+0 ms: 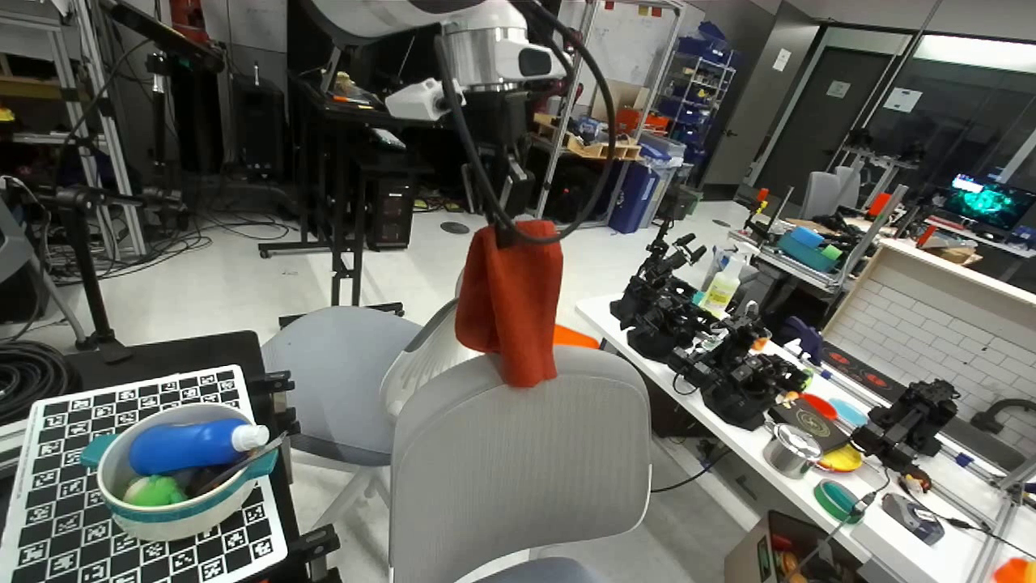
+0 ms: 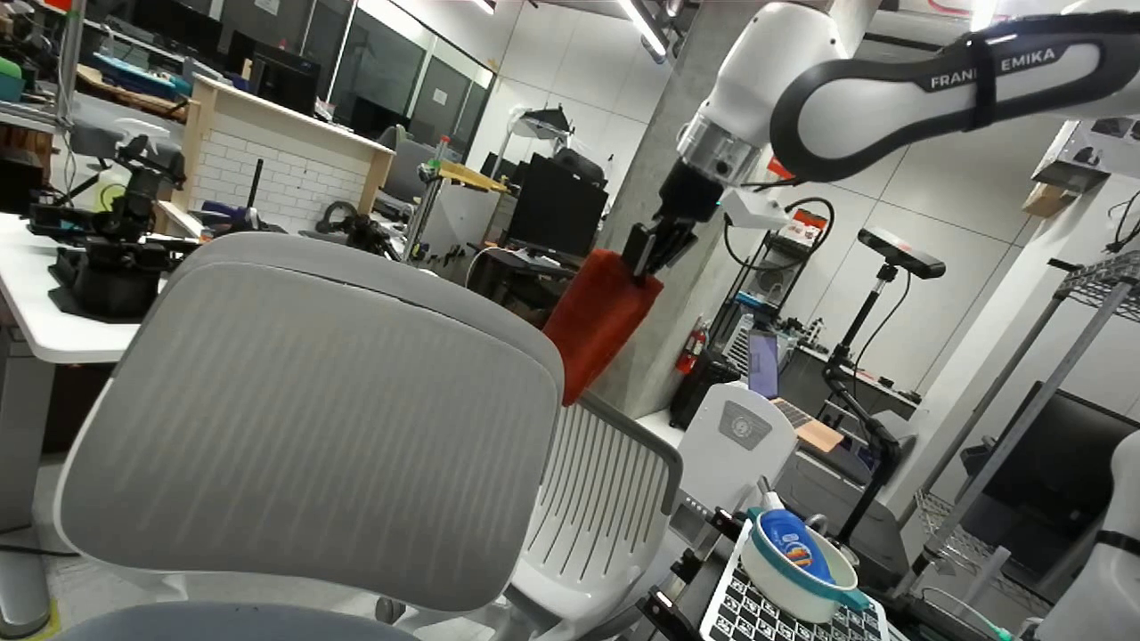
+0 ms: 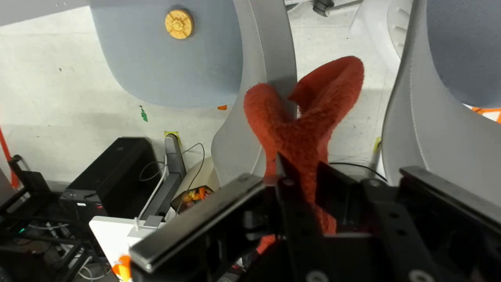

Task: Move the orange towel to the backrest of the left chair, then move it to the backrest of the right chair

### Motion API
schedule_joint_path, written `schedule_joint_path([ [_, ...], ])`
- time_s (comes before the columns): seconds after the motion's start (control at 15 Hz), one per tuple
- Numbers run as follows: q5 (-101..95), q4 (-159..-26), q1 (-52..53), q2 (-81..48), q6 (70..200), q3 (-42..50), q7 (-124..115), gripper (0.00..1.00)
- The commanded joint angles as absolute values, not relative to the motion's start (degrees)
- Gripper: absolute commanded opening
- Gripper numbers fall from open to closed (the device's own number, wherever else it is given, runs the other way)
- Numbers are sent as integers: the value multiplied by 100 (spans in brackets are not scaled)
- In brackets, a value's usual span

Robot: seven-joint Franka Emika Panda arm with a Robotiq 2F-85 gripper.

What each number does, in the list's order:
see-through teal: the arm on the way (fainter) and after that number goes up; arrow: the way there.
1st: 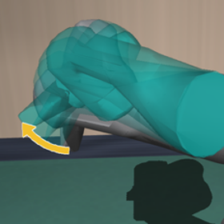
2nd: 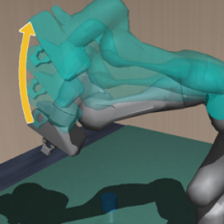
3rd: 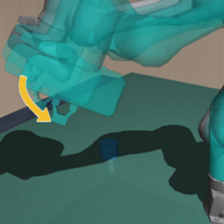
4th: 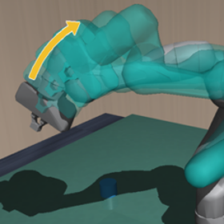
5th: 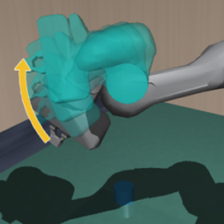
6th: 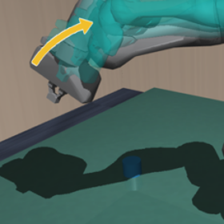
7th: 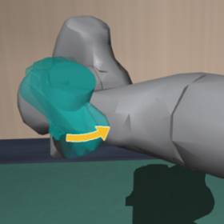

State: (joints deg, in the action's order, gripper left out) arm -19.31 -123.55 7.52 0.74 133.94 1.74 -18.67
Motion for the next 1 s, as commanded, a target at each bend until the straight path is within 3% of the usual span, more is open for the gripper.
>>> schedule_joint_path([
  [0.0,-1646,-13315,305,574,14532,201,-1176,3],
  [0.93,-740,-13777,-120,408,15104,262,236,3],
])
